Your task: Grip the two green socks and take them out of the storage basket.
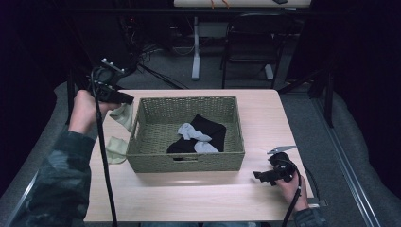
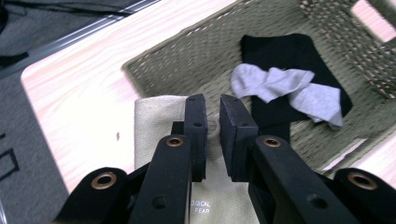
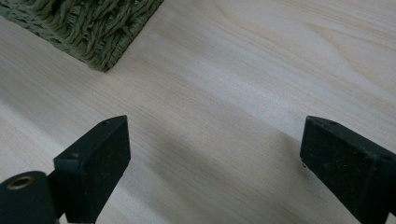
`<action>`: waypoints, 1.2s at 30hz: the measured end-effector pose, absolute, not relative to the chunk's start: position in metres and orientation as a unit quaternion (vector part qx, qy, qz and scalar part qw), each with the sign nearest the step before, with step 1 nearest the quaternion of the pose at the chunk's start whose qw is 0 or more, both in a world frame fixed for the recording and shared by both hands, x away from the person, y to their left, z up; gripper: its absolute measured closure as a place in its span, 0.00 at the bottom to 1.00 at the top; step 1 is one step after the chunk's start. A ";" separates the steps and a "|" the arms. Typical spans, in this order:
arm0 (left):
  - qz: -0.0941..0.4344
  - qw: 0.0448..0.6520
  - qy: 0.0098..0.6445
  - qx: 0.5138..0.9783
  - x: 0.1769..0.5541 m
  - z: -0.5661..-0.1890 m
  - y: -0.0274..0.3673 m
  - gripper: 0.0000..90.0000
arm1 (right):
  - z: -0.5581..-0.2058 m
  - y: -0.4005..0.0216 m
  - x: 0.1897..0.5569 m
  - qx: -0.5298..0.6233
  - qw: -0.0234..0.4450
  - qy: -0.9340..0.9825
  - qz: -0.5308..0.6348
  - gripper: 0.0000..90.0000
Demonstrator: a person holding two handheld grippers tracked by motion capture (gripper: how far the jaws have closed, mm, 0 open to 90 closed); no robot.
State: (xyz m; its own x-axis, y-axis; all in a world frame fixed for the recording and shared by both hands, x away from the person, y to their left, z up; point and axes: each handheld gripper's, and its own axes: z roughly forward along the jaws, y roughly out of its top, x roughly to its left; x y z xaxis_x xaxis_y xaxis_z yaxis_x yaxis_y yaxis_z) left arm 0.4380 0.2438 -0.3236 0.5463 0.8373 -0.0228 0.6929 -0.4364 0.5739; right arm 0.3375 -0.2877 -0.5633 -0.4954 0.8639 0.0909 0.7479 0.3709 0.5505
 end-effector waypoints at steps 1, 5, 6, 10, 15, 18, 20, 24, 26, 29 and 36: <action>0.134 0.270 0.463 0.834 0.437 -0.325 0.248 0.91 | -0.564 -0.288 0.338 0.491 0.106 0.821 0.272 0.09; 0.134 0.262 0.478 0.827 0.435 -0.335 0.264 0.91 | -0.564 -0.288 0.338 0.491 0.106 0.821 0.271 0.09; 0.135 0.261 0.483 0.825 0.434 -0.338 0.267 0.91 | -0.564 -0.287 0.338 0.491 0.106 0.821 0.271 0.09; 0.132 0.251 0.506 0.815 0.433 -0.360 0.283 0.90 | -0.564 -0.287 0.337 0.492 0.107 0.820 0.273 0.09; 0.127 0.248 0.530 0.801 0.432 -0.386 0.297 0.90 | -0.565 -0.287 0.338 0.491 0.104 0.820 0.277 0.09; 0.131 0.248 0.546 0.789 0.431 -0.405 0.305 0.90 | -0.564 -0.287 0.337 0.492 0.104 0.818 0.278 0.09; 0.123 0.246 0.563 0.779 0.432 -0.430 0.314 0.90 | -0.565 -0.287 0.337 0.494 0.109 0.818 0.273 0.09; 0.105 0.244 0.583 0.768 0.433 -0.467 0.321 0.90 | -0.566 -0.284 0.337 0.493 0.103 0.817 0.281 0.09; 0.100 0.244 0.588 0.765 0.434 -0.477 0.322 0.89 | -0.566 -0.283 0.337 0.494 0.102 0.816 0.282 0.09; 0.087 0.245 0.599 0.758 0.437 -0.495 0.326 0.87 | -0.566 -0.284 0.337 0.493 0.103 0.818 0.277 0.09; 0.071 0.261 0.603 0.750 0.434 -0.511 0.328 0.51 | -0.567 -0.284 0.338 0.494 0.106 0.818 0.275 0.09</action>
